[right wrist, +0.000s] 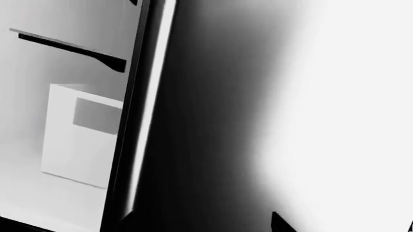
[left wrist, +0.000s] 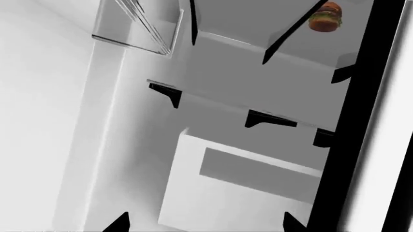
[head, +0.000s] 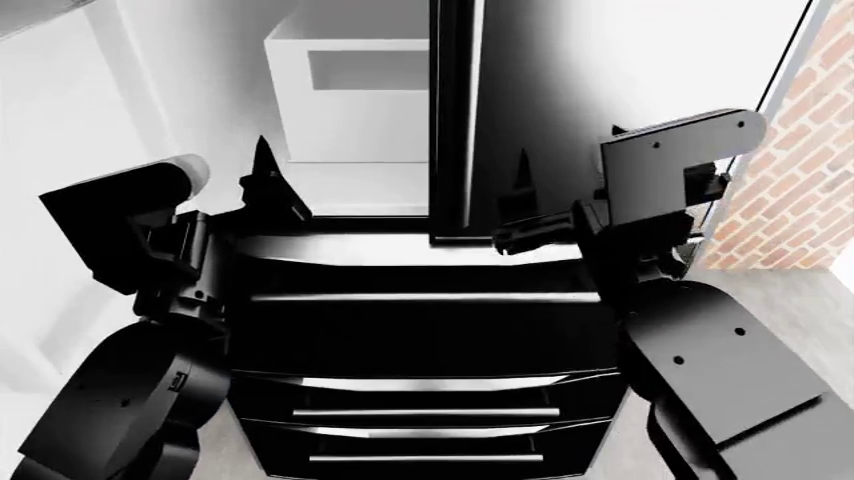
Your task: Open the fridge doors
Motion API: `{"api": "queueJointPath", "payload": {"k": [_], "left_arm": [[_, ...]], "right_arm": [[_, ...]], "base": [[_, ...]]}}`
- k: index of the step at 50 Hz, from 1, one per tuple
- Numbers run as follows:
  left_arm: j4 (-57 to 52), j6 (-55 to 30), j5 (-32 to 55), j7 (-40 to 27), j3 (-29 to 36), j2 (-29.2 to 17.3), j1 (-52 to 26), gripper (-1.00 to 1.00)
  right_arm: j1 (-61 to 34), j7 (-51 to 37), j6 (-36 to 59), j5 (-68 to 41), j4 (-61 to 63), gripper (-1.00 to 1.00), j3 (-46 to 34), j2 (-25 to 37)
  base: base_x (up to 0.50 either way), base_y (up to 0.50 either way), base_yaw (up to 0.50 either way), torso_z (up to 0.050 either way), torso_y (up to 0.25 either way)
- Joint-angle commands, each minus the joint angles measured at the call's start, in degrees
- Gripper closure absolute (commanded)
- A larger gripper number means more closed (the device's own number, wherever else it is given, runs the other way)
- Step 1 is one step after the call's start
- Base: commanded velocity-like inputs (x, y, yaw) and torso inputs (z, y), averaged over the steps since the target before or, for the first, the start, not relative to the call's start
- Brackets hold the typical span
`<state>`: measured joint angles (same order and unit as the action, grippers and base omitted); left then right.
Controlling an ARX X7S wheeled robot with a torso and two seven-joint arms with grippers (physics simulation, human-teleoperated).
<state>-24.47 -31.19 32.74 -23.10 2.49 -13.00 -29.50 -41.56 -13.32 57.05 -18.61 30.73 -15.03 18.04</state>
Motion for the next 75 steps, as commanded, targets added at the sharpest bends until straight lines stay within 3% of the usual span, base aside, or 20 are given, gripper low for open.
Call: {"api": "queueJointPath", "payload": {"k": [1,27,75], "left_arm": [[0.32,1.89,-1.51,-0.10,0.96,-0.07,0.78,-1.00],[4.24,5.26,-2.73,0.94,1.76,-0.37,0.59,-1.00],[6.64,6.90,-1.56,1.46,2.44,-1.07,0.16,-1.00]], "right_arm": [[-8.85,3.23,-3.28,0.19,-9.75,-1.00,-1.80,-1.68],[-20.02,2.79,-12.85,4.75,-31.35,-1.00,-7.71,-9.30],[-31.08,10.98,-28.71,3.91,-63.54,-1.00,-11.92,-14.07]], "base": [[0.00,0.00,0.00,0.000,0.000],[0.00,0.00,0.00,0.000,0.000],[0.00,0.00,0.00,0.000,0.000]]}}
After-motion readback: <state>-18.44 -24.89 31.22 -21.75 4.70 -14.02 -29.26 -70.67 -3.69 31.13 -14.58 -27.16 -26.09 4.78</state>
